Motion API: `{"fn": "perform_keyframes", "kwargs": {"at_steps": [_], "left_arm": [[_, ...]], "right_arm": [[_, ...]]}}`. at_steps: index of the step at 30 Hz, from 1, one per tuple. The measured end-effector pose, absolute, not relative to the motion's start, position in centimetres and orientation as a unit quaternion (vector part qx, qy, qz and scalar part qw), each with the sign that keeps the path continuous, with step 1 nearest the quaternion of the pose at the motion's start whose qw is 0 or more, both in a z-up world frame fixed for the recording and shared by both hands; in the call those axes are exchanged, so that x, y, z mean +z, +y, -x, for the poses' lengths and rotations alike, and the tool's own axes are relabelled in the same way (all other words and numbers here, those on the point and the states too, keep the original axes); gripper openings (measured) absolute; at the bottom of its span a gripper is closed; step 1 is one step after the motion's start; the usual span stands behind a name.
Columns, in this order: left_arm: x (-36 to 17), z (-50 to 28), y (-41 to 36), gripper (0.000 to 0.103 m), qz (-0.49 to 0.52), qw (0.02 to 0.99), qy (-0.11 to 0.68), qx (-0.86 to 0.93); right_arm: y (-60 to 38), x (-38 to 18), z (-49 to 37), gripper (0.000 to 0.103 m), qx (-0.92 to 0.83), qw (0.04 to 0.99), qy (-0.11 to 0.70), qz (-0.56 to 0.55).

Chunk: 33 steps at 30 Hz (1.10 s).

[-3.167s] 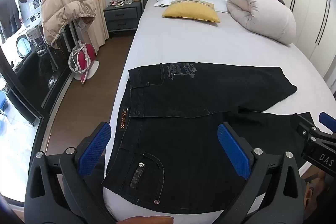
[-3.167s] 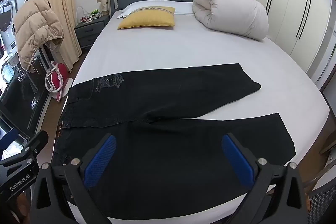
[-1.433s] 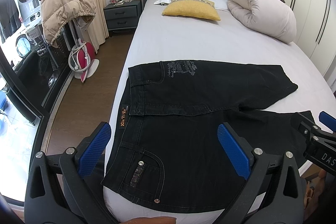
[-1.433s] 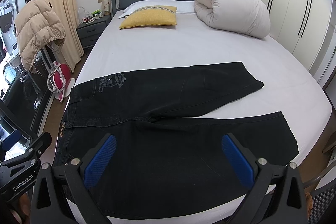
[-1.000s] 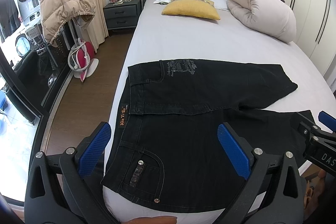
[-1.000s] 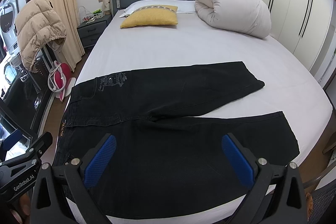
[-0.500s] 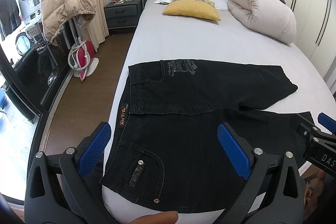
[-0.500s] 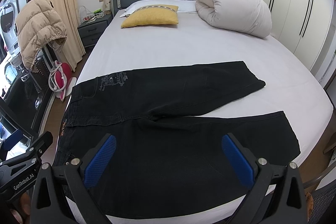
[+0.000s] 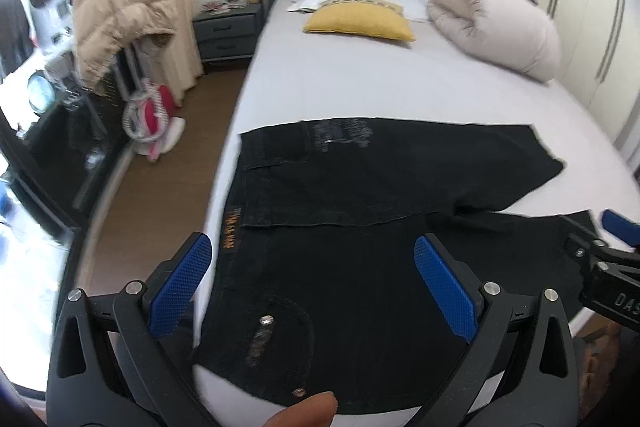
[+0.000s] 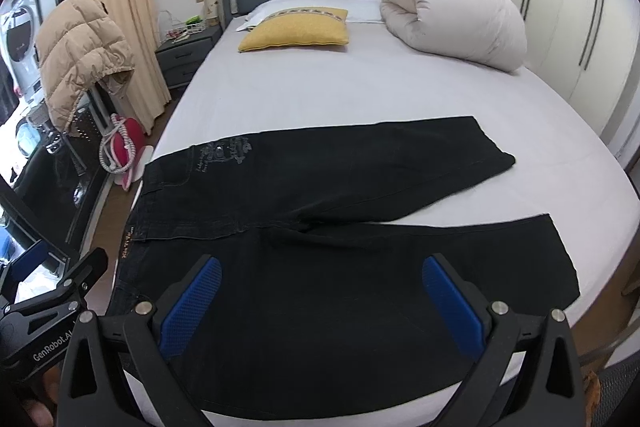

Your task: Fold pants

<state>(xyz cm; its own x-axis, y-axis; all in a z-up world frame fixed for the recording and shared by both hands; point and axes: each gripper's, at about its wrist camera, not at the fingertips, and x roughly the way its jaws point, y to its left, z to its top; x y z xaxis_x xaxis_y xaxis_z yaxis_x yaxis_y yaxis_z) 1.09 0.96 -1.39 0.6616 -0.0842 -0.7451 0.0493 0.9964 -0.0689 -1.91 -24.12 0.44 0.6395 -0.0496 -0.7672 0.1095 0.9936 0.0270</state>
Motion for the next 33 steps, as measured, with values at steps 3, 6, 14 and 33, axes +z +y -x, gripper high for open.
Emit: {"fn": "perform_keyframes", "kwargs": {"at_steps": [3, 6, 14, 33], "left_arm": [[-0.9, -2.5, 2.2, 0.103, 0.059, 0.91, 0.402, -0.088], [-0.1, -5.2, 3.0, 0.103, 0.045, 0.911, 0.395, -0.108], [-1.0, -14.8, 4.4, 0.103, -0.033, 0.913, 0.397, -0.085], [-16.9, -40.0, 6.1, 0.071, -0.12, 0.718, 0.615, -0.303]], "right_arm": [[-24.7, 1.1, 1.3, 0.103, -0.004, 0.911, 0.409, -0.053], [-25.8, 2.3, 0.1, 0.103, 0.037, 0.92, 0.382, -0.075], [-29.4, 2.6, -9.1, 0.103, 0.114, 0.911, 0.394, -0.055], [-29.2, -6.0, -24.5, 0.064, 0.355, 0.817, 0.444, 0.1]]}}
